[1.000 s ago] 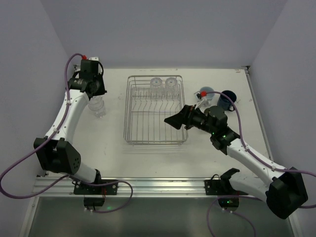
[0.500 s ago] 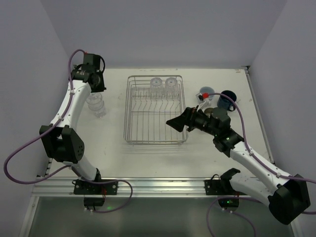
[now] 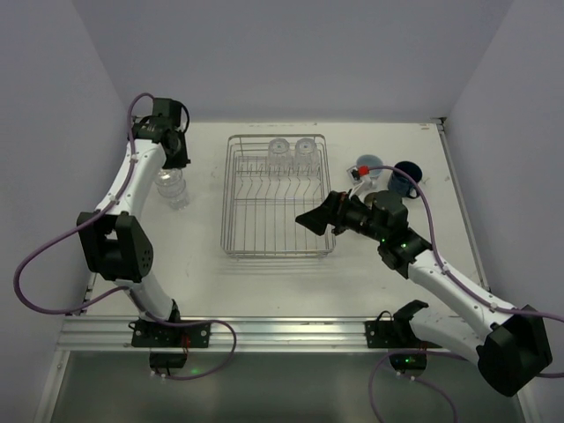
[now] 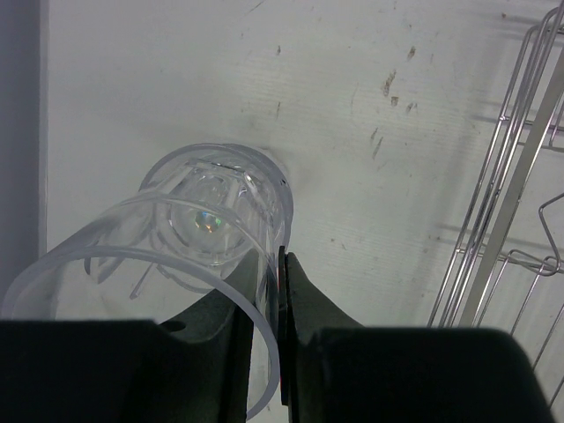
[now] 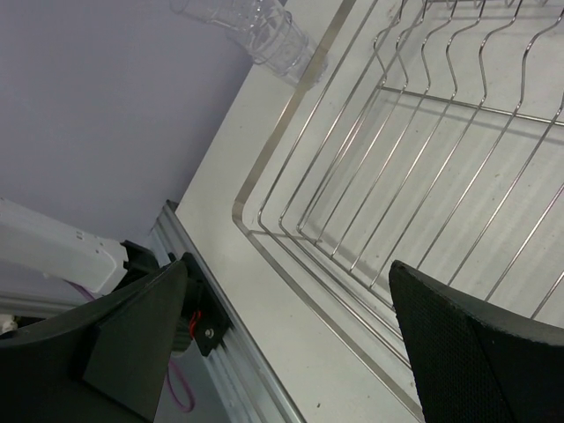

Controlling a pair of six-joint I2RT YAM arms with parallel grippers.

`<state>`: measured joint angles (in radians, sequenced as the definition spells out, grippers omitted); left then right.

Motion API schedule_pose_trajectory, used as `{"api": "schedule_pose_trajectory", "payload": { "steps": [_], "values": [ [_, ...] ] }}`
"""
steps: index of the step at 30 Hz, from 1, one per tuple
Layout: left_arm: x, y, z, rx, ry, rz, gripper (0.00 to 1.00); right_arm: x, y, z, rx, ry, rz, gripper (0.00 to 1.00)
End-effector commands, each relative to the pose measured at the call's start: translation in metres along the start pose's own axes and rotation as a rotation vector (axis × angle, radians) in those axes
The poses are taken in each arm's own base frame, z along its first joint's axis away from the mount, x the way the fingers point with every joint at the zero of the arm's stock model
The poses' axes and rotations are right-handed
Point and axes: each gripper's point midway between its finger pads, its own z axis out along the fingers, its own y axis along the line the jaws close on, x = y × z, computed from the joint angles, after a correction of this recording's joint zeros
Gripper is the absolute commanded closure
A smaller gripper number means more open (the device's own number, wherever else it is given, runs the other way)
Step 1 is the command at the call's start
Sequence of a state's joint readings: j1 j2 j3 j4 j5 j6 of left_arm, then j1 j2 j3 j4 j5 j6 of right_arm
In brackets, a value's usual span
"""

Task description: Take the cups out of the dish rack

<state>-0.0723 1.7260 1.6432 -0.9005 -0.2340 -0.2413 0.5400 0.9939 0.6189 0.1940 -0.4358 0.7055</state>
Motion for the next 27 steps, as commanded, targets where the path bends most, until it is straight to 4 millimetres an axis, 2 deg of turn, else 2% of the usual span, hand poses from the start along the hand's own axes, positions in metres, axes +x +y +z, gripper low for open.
{"api": "schedule_pose_trajectory", "payload": {
  "steps": [1,8,13,22,25,27],
  "values": [
    [-0.003,0.002,-0.003,0.013,-0.004,0.032,0.99,-0.009,0.003,0.001,-0.007,-0.027,-0.026,0.01],
    [-0.001,0.005,0.001,-0.006,0.007,0.034,0.81,-0.008,0.002,0.003,-0.004,-0.024,-0.022,0.01],
    [0.001,0.003,0.002,0.002,0.011,0.031,0.78,-0.008,-0.001,0.004,0.005,-0.025,-0.022,0.01],
    [-0.008,0.008,-0.007,-0.020,-0.023,0.026,0.68,-0.007,-0.003,0.006,0.010,-0.017,-0.021,0.01],
    [-0.019,0.009,-0.019,-0.013,-0.070,0.009,0.60,-0.007,-0.004,0.007,0.013,-0.016,-0.026,0.01],
    [-0.032,0.006,-0.035,0.019,-0.130,-0.007,0.54,-0.008,-0.006,0.008,0.020,-0.019,-0.034,0.01]
  ]
}}
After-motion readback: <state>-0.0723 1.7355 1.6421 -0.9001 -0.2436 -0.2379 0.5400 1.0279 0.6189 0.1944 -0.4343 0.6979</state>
